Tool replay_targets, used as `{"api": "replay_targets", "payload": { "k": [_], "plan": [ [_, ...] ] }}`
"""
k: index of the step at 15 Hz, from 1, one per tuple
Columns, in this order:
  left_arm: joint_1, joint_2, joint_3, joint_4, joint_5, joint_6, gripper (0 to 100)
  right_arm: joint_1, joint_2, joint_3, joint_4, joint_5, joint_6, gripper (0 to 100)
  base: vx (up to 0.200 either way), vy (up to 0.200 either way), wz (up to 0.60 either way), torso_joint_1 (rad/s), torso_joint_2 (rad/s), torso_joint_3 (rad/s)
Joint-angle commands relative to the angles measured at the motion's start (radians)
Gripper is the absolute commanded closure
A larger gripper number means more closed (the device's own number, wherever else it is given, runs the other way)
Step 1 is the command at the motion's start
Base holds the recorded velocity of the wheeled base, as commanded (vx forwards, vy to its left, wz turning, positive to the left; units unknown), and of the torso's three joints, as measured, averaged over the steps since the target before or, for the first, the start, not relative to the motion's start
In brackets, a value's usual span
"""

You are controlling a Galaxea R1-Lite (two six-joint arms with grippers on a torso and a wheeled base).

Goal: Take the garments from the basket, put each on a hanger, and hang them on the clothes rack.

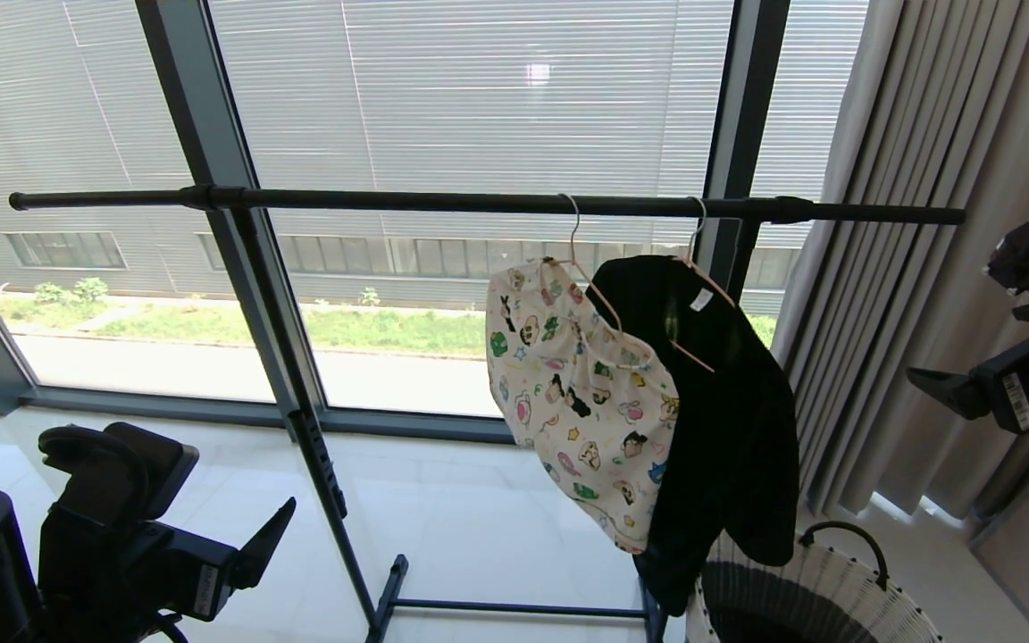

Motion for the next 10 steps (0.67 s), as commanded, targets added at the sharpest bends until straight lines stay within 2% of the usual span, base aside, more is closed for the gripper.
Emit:
{"api": "replay_targets", "payload": {
  "k": [1,6,10],
  "plan": [
    [0.006,0.002,0.001,-0.001,0.001,0.000,0,-0.013,-0.008,0.011,-0.001,-0.008,-0.001,0,-0.200,0.000,0.00,0.012,0.00,0.002],
    [0.007,-0.011,0.015,-0.001,0.001,-0.008,0,-0.036,-0.052,0.080,-0.005,-0.009,-0.004,0,-0.200,0.000,0.00,0.001,0.00,0.004],
    [0.069,-0.024,0.020,-0.001,0.001,-0.008,0,-0.036,-0.051,0.091,-0.033,-0.009,-0.004,0,-0.200,0.000,0.00,-0.001,0.00,0.004]
  ]
}}
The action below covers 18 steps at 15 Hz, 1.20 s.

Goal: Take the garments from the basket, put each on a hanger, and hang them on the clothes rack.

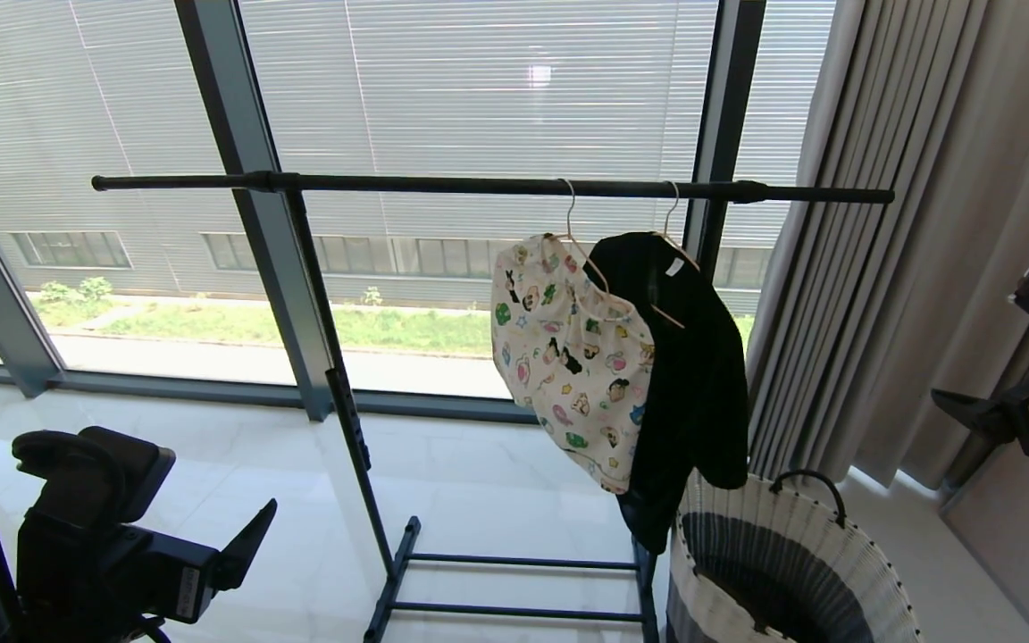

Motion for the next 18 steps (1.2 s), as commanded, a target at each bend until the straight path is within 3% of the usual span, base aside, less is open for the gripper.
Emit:
{"api": "replay_targets", "payload": {
  "k": [1,6,9,14,18],
  "plan": [
    [0.024,-0.004,0.001,0.000,0.000,-0.002,0,0.001,0.002,0.002,-0.001,0.001,0.000,0,-0.200,0.000,0.00,0.002,0.01,0.002],
    [0.035,-0.006,0.002,0.000,0.000,-0.002,0,-0.001,-0.022,0.033,-0.005,-0.001,0.000,0,0.000,0.000,0.00,0.000,0.00,0.000],
    [0.099,-0.026,0.008,0.000,0.000,-0.002,0,-0.001,-0.039,0.091,-0.073,0.001,0.000,0,0.000,0.000,0.00,0.000,0.00,0.000],
    [0.102,-0.055,0.050,0.000,0.000,-0.002,0,-0.001,-0.044,0.139,-0.123,0.001,-0.022,0,0.000,0.000,0.00,0.000,0.00,0.000],
    [0.104,-0.056,0.051,0.000,0.000,-0.002,0,-0.001,-0.044,0.139,-0.125,0.001,-0.020,0,0.000,0.000,0.00,-0.176,0.40,0.215]
  ]
}}
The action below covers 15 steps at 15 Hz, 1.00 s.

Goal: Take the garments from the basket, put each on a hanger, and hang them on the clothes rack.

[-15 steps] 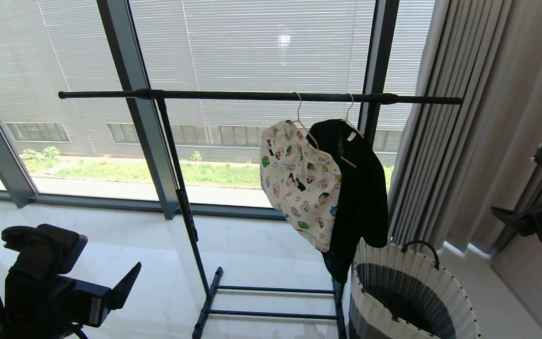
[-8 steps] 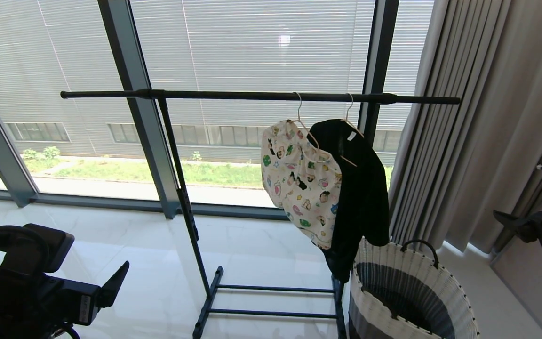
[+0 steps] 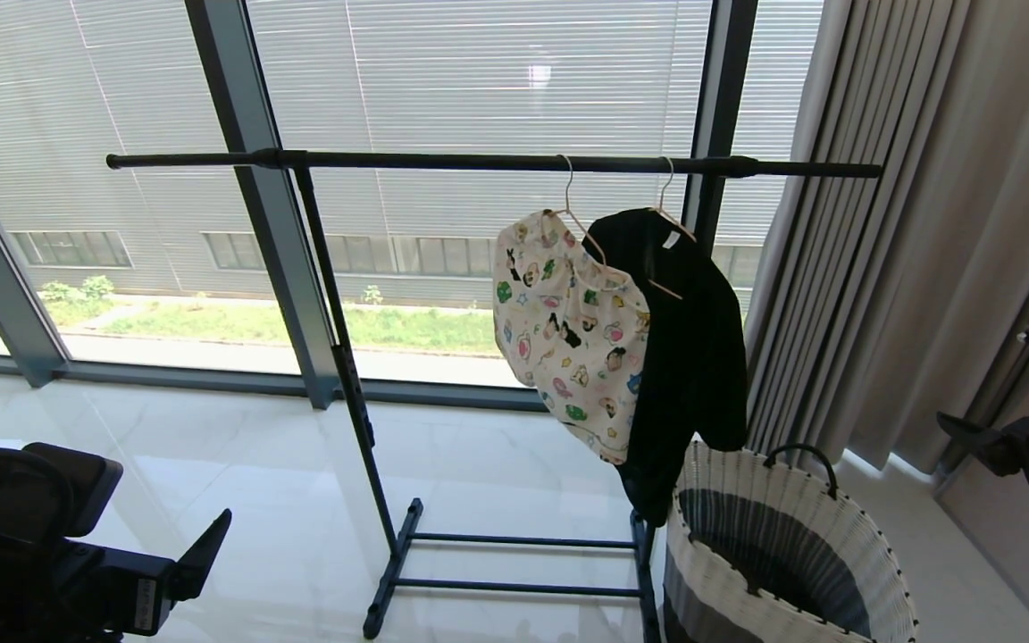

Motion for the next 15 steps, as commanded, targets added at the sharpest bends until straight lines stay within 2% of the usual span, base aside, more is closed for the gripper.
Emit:
{"api": "replay_targets", "payload": {
  "k": [1,15],
  "plan": [
    [0.000,-0.001,0.000,0.000,0.000,0.000,0,0.000,0.001,0.000,-0.001,0.000,0.000,0,0.000,0.000,0.00,-0.222,0.51,0.271],
    [0.023,-0.038,0.006,0.000,0.000,0.001,0,0.000,-0.037,0.009,0.001,0.000,-0.006,0,0.000,0.000,0.00,-0.200,0.49,0.284]
  ]
}}
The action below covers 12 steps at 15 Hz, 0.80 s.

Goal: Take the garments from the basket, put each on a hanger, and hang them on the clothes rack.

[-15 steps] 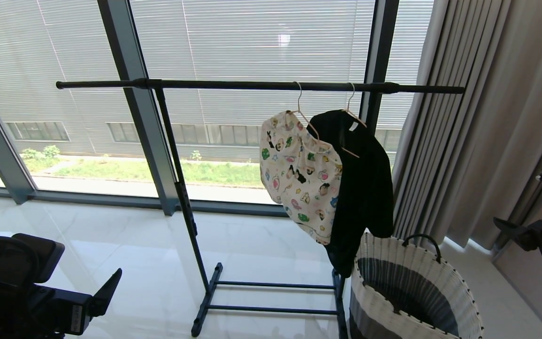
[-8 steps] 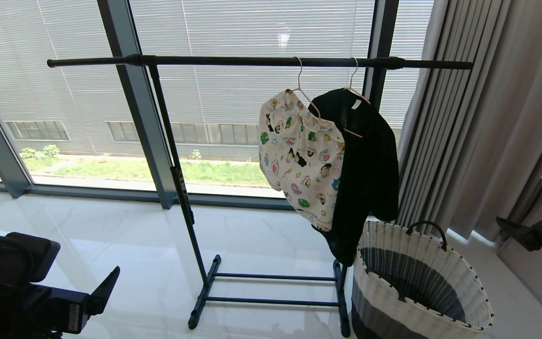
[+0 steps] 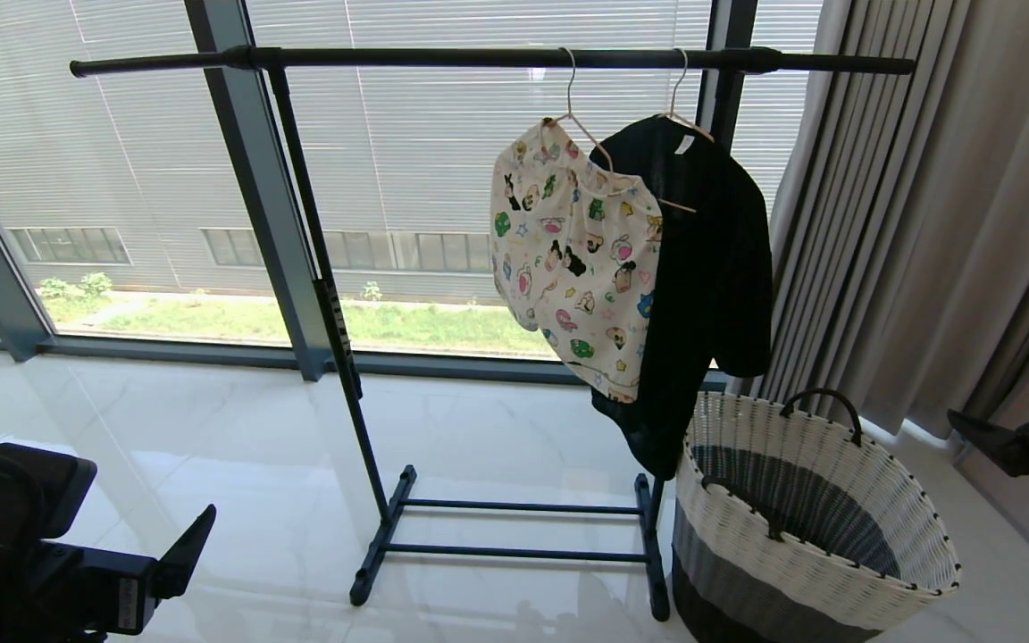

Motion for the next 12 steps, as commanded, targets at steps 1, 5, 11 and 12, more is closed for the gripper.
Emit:
{"api": "replay_targets", "payload": {
  "k": [1,5,11,12],
  "plan": [
    [0.001,-0.002,0.006,0.000,0.000,0.000,0,0.001,-0.007,0.006,0.001,0.000,-0.006,0,0.000,0.000,0.00,-0.159,0.46,0.310],
    [0.027,-0.027,0.032,0.000,0.000,0.000,0,-0.013,-0.024,0.038,-0.001,-0.002,-0.007,0,0.000,0.000,0.00,-0.135,0.43,0.300],
    [0.253,-0.298,0.063,0.053,0.008,0.003,0,-0.262,-0.194,0.188,-0.002,0.000,0.006,0,0.000,0.000,0.00,-0.022,0.09,0.054],
    [0.299,-0.372,0.063,0.107,0.026,0.005,0,-0.300,-0.246,0.225,-0.002,0.003,0.022,0,0.000,0.000,0.00,0.000,0.00,0.000]
  ]
}}
